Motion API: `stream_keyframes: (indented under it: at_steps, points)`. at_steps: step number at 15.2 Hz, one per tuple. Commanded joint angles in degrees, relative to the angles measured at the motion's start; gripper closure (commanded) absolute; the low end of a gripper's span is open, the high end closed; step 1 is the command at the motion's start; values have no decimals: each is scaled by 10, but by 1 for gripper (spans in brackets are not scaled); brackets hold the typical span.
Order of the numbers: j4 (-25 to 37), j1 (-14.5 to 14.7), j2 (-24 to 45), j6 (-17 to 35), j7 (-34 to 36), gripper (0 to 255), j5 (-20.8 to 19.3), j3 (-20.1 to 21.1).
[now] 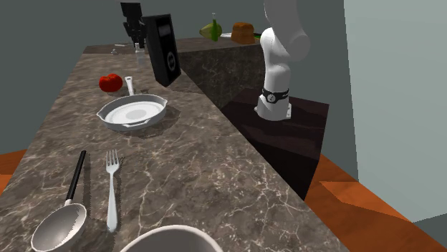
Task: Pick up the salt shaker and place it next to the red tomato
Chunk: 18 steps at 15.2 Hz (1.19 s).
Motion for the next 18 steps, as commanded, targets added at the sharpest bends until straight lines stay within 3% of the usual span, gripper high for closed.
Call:
stream_keyframes:
  at_steps: [1, 15, 18]
  points:
    - [-11, -1, 5, 15, -3, 255, 3, 1]
    - [-79, -5, 39, 112, -21, 255, 29, 12]
    - [-79, -6, 39, 112, -21, 255, 29, 13]
